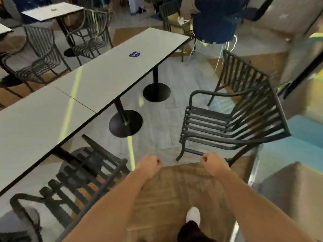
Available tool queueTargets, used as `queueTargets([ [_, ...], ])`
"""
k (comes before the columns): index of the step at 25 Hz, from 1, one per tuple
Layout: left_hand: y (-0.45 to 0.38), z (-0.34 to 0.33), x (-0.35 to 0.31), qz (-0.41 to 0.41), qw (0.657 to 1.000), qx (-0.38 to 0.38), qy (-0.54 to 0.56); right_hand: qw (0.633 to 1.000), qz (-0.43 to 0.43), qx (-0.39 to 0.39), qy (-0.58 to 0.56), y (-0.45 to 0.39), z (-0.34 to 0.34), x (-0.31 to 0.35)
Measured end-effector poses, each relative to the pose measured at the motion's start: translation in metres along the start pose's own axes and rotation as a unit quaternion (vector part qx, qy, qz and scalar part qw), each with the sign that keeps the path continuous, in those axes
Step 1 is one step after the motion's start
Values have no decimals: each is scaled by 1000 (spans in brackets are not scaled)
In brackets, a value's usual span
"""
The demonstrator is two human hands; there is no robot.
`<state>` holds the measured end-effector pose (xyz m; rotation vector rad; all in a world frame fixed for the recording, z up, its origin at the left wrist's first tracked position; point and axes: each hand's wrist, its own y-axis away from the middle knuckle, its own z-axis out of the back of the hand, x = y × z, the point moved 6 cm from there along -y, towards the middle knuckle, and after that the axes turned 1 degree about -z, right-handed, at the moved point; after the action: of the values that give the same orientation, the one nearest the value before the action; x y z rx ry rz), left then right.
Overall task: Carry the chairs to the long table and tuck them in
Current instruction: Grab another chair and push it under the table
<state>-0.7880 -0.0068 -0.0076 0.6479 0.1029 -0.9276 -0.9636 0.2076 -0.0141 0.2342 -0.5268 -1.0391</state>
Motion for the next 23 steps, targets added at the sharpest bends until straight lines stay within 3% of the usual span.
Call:
queueTargets([
  [6, -83, -31, -138, -47, 998, 34, 17, 997, -67, -35, -19, -39, 73, -133],
  [11, -120, -40, -228, -104, 993, 45, 26, 992, -104, -51, -50, -62, 114, -207],
  [23, -270, -20, -336, -180, 979, 87, -27, 975, -168, -112, -89, -163, 213, -304],
])
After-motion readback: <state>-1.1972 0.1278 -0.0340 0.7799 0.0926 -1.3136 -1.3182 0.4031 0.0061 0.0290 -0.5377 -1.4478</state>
